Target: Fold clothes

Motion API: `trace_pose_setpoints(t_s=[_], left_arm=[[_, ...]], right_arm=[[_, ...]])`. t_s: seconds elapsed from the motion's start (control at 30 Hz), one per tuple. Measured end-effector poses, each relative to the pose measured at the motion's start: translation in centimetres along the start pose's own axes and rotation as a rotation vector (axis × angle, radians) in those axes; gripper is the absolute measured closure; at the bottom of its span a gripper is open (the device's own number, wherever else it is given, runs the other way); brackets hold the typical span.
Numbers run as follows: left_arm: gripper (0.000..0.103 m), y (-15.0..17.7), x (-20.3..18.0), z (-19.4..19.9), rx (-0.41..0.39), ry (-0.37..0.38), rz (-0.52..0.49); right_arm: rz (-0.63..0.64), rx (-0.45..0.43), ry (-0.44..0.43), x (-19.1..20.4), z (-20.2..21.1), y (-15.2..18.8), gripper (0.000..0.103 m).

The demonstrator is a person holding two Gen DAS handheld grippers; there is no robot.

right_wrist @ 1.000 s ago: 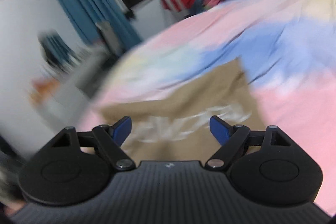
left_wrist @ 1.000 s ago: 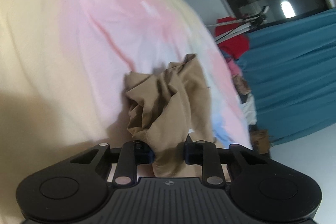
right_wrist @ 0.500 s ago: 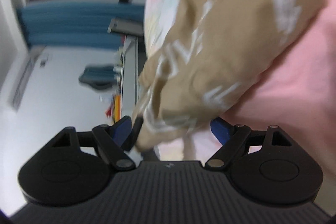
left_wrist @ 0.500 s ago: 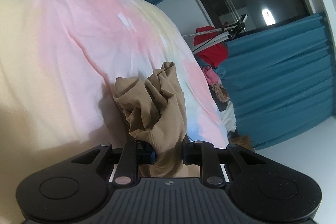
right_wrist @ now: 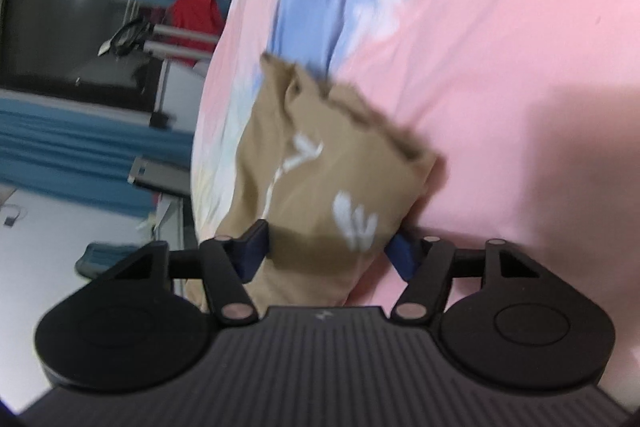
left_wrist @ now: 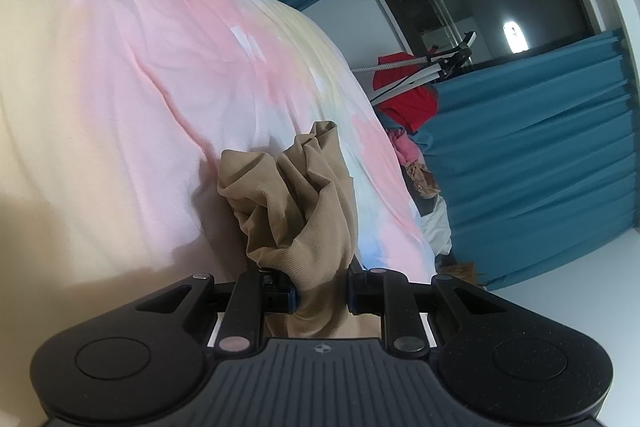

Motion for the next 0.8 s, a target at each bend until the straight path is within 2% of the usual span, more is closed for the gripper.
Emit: trace_pose_setpoints(t_s=[0.1, 0.17, 0.27, 0.4, 0.53, 0.6, 0.8], left_arm=[[0.081, 0.0, -0.2, 0.0, 0.003, 0.005, -0.009], [0.081, -0.1, -0.5, 0.1, 0.006, 0.006, -0.013], [0.081, -0.2, -1.3, 0.4, 0.025, 0.007, -0.006], [0.082, -0.3, -5.4, 0.8, 0.034, 0.025, -0.082], [0.082, 0.5, -12.0, -1.0, 0.07, 0.05, -0.145], [0.082, 1.2, -16.0, -3.3, 0.103, 0.068, -0.152], [0.083, 5.5, -28.2, -13.4, 0.227, 0.112, -0.14]], right_arm=[[0.027, -0.035, 0.006, 0.5, 0.5, -0.7, 0.063], [0.045, -0.059, 0.01, 0.9, 0.8, -1.2, 0.07], [0.072, -0.094, 0.015, 1.4, 1.4, -1.9, 0.075], [0.073, -0.145, -0.018, 3.9, 2.6, -4.2, 0.076], [0.073, -0.214, -0.055, 6.6, 4.2, -9.5, 0.076], [0.071, -0.246, -0.057, 7.7, 4.8, -12.8, 0.076], [0.161, -0.361, 0.011, 10.7, 4.9, -25.7, 0.077]])
Point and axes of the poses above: each gripper's, at about its wrist camera, not at the fingertips, and z roughly against the way its jaws point, x to its left, y to its underside, the point moved 7 cm from there along -z, roughly the way its jaws point, and after that the axes turned 12 degrees about -y, right-handed, at the moved point
